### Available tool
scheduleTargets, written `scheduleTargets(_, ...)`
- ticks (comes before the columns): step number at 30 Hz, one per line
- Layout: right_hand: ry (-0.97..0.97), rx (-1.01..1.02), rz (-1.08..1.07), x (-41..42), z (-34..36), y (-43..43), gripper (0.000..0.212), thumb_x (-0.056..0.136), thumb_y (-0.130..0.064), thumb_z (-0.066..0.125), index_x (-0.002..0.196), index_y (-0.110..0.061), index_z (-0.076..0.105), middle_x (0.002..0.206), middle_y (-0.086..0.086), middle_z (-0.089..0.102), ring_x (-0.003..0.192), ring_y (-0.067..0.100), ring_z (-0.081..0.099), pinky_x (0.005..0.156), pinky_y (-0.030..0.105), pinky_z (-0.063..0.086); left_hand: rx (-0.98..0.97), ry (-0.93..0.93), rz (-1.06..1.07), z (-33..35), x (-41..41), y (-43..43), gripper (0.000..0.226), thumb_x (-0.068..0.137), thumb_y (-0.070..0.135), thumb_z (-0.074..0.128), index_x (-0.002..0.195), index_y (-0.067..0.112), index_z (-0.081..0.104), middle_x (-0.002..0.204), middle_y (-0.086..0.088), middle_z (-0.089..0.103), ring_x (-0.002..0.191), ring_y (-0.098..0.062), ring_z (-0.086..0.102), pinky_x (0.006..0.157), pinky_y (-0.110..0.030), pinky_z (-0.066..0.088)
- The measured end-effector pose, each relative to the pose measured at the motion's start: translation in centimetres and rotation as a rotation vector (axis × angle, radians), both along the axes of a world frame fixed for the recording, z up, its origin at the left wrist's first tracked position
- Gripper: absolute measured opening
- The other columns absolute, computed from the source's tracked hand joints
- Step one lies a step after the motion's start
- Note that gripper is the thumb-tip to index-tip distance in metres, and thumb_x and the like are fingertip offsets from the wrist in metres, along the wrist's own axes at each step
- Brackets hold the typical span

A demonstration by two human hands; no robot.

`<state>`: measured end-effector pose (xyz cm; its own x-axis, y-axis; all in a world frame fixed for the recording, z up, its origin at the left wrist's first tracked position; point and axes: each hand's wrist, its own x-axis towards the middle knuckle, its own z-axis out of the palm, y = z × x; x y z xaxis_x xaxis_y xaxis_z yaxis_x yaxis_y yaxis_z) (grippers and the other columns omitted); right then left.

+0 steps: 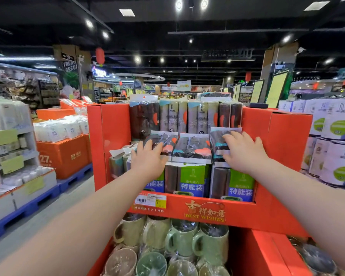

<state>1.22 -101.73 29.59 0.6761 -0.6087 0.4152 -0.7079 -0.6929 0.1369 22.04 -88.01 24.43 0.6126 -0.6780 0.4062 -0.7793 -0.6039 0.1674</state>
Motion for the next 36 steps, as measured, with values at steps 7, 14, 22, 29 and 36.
scheduleTargets(7,-0.059,-0.062,0.408,1.1,-3.5,5.2,0.04,0.091,-0.026,0.052,0.13,-0.018,0.052,0.134,0.002,0.05,0.129,0.025,0.04,0.105,0.039,0.035,-0.148,-0.008,0.025,-2.7,-3.9,4.7,0.05,0.093,0.034,0.053,0.138,0.017,0.044,0.143,-0.006,0.04,0.133,-0.027,0.034,0.106,-0.043,0.036)
scheduleTargets(14,0.058,0.129,0.637,3.0,-10.7,11.2,0.04,0.088,-0.03,0.052,0.127,-0.02,0.053,0.128,0.004,0.053,0.121,0.027,0.048,0.1,0.036,0.04,-0.012,0.033,0.11,-8.3,-8.4,10.9,0.052,0.083,0.042,0.042,0.124,0.015,0.056,0.121,-0.008,0.055,0.113,-0.032,0.052,0.092,-0.042,0.044)
scheduleTargets(22,0.399,0.299,0.734,2.6,-19.4,18.0,0.046,0.091,-0.032,0.052,0.134,-0.017,0.044,0.132,0.006,0.048,0.126,0.028,0.044,0.103,0.038,0.037,0.113,0.072,0.249,-13.2,-10.7,18.3,0.046,0.088,0.043,0.052,0.129,0.021,0.051,0.127,-0.003,0.051,0.119,-0.026,0.047,0.097,-0.038,0.04)
scheduleTargets(29,0.499,0.347,0.772,2.5,-22.9,23.8,0.043,0.093,-0.033,0.049,0.132,-0.016,0.045,0.134,0.005,0.048,0.127,0.027,0.043,0.102,0.037,0.036,0.077,0.126,0.352,-14.3,-10.6,24.5,0.05,0.091,0.041,0.051,0.136,0.021,0.045,0.135,-0.003,0.046,0.127,-0.024,0.04,0.102,-0.036,0.032)
scheduleTargets(36,0.474,0.357,0.851,5.3,-23.5,34.2,0.04,0.089,-0.031,0.05,0.128,-0.021,0.05,0.127,0.006,0.053,0.123,0.029,0.048,0.098,0.038,0.039,0.195,0.292,0.486,-18.7,-11.4,37.2,0.049,0.092,0.042,0.049,0.136,0.021,0.044,0.135,-0.003,0.047,0.126,-0.025,0.041,0.1,-0.036,0.036)
